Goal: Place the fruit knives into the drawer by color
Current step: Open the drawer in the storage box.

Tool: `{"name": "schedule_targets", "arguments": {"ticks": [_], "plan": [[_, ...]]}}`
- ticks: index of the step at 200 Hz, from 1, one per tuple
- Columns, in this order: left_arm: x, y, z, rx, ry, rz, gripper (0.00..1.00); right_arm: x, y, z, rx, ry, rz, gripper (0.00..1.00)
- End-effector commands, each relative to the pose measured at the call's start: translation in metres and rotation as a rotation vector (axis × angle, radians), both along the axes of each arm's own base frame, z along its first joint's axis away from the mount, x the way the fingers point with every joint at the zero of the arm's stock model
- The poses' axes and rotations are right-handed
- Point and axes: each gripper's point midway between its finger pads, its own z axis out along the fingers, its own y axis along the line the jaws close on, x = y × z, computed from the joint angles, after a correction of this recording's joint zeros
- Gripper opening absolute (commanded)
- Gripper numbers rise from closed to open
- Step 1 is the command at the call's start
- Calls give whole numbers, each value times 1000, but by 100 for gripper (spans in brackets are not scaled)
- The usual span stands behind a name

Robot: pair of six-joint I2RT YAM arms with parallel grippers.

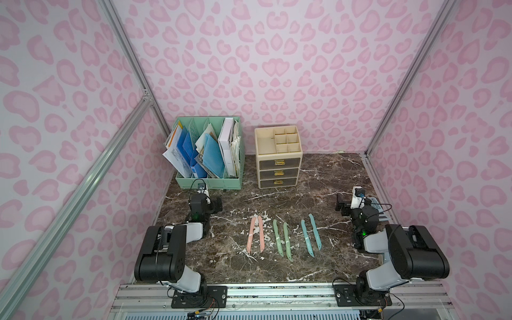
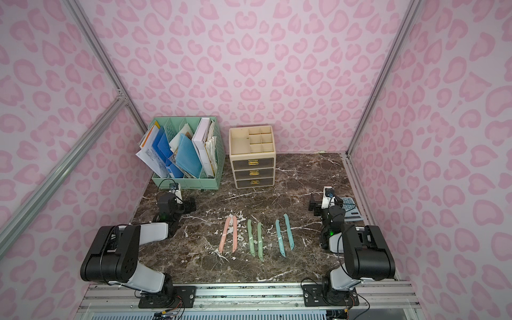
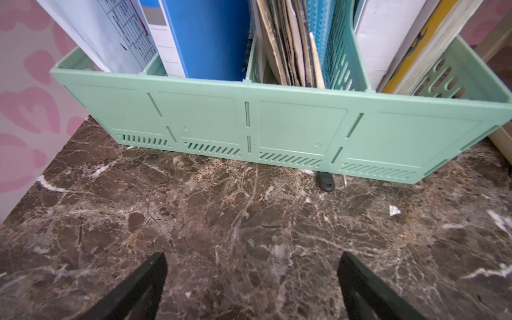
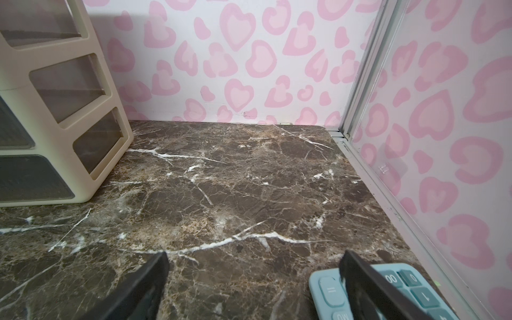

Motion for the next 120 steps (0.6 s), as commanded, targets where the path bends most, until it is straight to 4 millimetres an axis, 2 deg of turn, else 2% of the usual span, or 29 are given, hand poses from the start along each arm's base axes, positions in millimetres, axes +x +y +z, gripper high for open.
{"name": "schedule_targets", "arguments": {"ticks": [1, 120], "plan": [[3, 0, 7, 4, -29, -6, 98, 2, -1, 5, -5, -20, -3, 99], [3, -1, 7, 3, -28, -7, 98, 2, -1, 6, 2, -21, 5, 99]]}}
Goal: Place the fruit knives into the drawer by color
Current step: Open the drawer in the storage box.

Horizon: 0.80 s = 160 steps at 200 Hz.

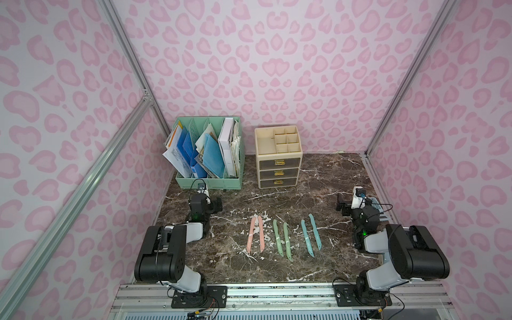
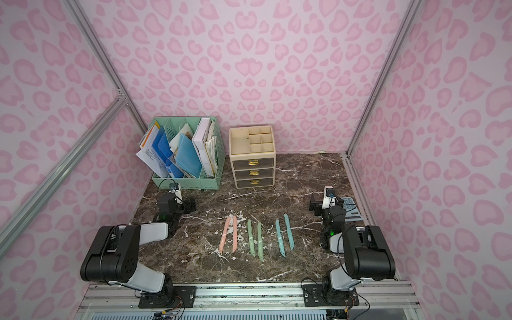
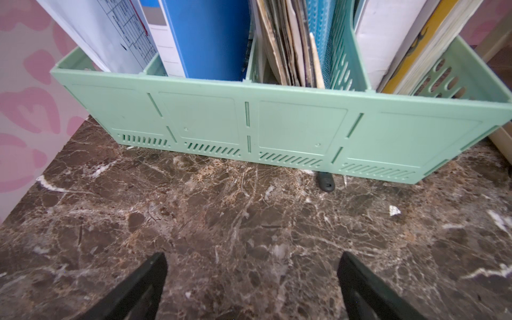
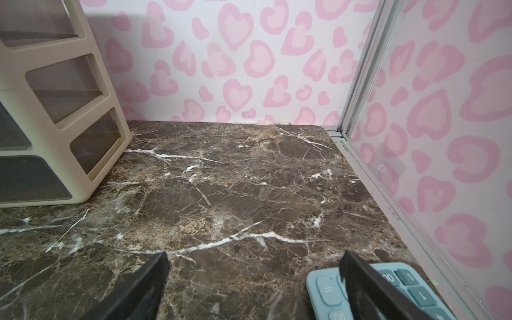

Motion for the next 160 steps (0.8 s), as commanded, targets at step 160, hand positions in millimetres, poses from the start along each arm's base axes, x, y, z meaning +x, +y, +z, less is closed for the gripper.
{"name": "schedule_targets", "arguments": {"ticks": [160], "plan": [[16, 5, 47, -14, 114, 44, 98, 27, 3, 39, -23, 83, -141, 99]]}}
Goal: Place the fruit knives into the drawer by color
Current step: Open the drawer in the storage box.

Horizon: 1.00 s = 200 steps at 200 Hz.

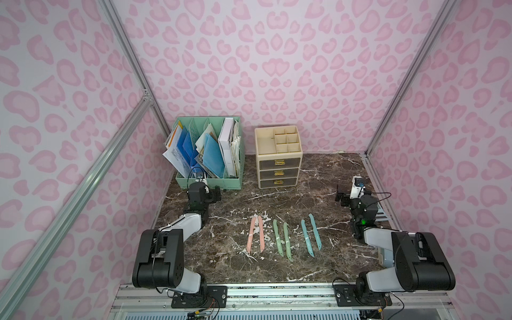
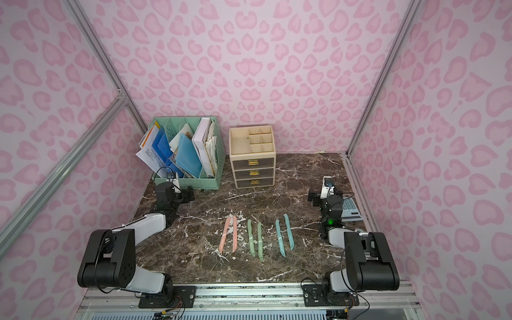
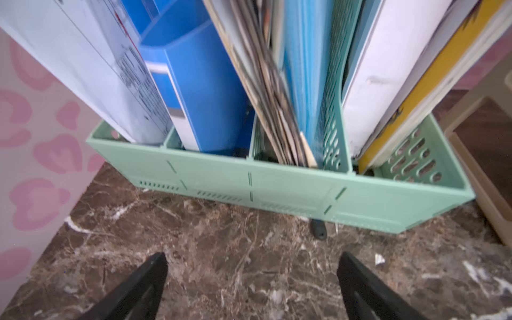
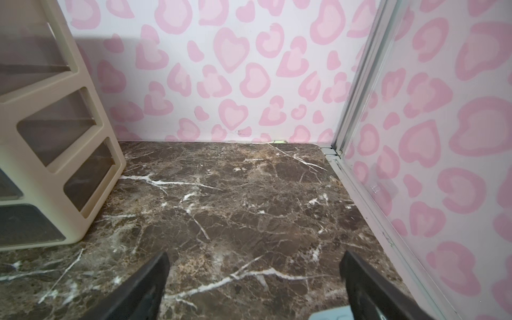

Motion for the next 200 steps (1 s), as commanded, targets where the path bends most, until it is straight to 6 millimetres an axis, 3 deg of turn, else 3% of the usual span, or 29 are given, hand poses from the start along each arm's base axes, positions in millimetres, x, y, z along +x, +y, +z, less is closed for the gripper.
{"name": "schedule_targets", "arguments": {"ticks": [1, 39, 83, 130, 134, 171, 200], "plan": [[-13, 1, -9, -26, 142, 21, 98, -1, -7, -3, -5, 82, -99, 99], [-18, -21, 34, -68, 172, 24, 98, 1, 3, 39, 126, 62, -171, 99], [-33, -55, 78, -249, 196, 42, 98, -3, 56, 77, 282, 122, -104, 99], [-37, -99, 101, -371, 403, 53, 98, -11, 117, 90, 563, 346, 53, 100], [-34, -102, 112, -393, 394, 51, 98, -12, 121, 91, 589, 367, 65, 100], [-16, -136, 139, -526, 417, -45, 98, -28, 172, 95, 910, 451, 260, 100], [0, -162, 155, -610, 459, -91, 98, -40, 191, 99, 1126, 461, 355, 100]]}}
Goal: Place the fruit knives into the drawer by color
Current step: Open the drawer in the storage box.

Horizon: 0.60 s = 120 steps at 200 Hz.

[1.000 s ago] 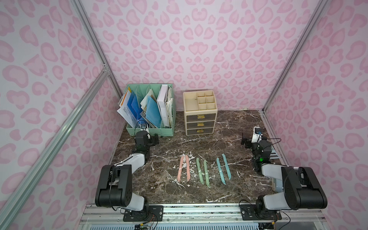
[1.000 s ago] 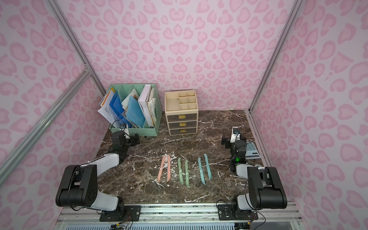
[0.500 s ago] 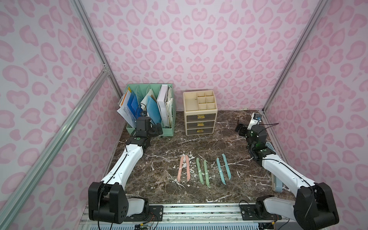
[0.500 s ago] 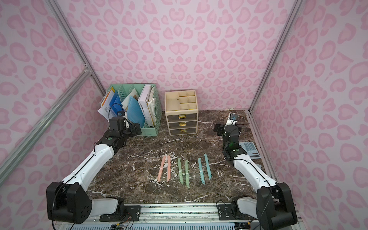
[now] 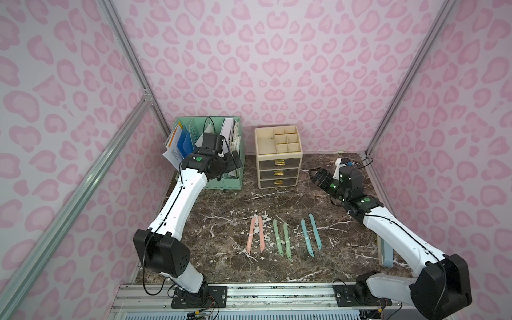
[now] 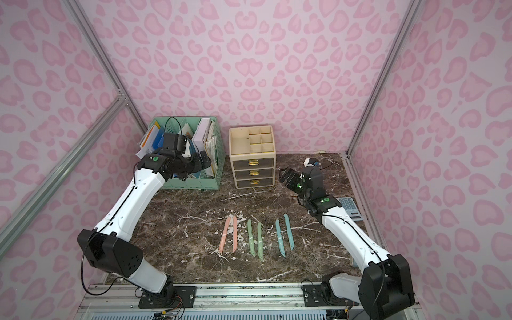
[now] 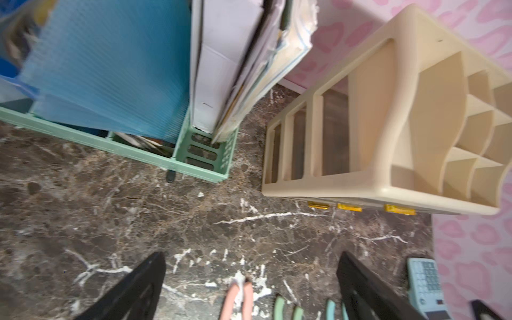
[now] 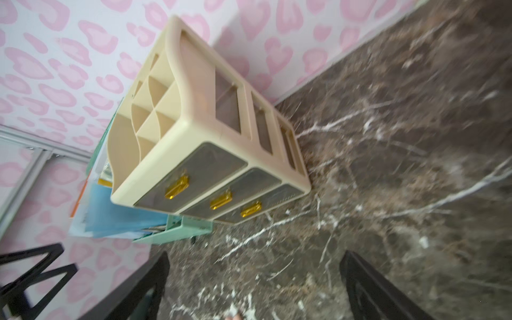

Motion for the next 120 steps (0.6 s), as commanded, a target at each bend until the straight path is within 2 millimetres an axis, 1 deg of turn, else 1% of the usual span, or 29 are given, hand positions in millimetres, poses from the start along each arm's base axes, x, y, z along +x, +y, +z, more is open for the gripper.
{"name": "schedule_targets", "arguments": {"ticks": [1, 21, 31, 43, 60, 66, 88, 95, 111, 120], "plan": [[-4, -24, 0, -106, 99, -41, 98, -11, 27, 21, 291, 10, 74, 100], [6, -48, 14, -123, 87, -100, 98, -17, 33, 18, 441, 15, 89, 100], [11, -54, 19, -118, 87, -114, 98, -18, 36, 17, 490, 18, 89, 100], [17, -61, 20, -135, 99, -129, 98, -18, 39, 12, 538, 40, 81, 100], [26, -72, 21, -169, 113, -157, 97, -16, 45, 14, 584, 35, 94, 99], [28, -76, 20, -180, 121, -168, 98, -14, 47, 14, 600, 35, 97, 99], [36, -80, 17, -178, 143, -179, 98, -8, 56, 14, 640, 32, 109, 95], [38, -81, 16, -176, 144, -183, 98, -6, 59, 14, 650, 34, 110, 92], [46, -82, 8, -166, 143, -183, 94, 0, 65, 14, 674, 35, 112, 83], [50, -81, 4, -150, 141, -178, 93, 4, 68, 11, 685, 36, 109, 81]]}}
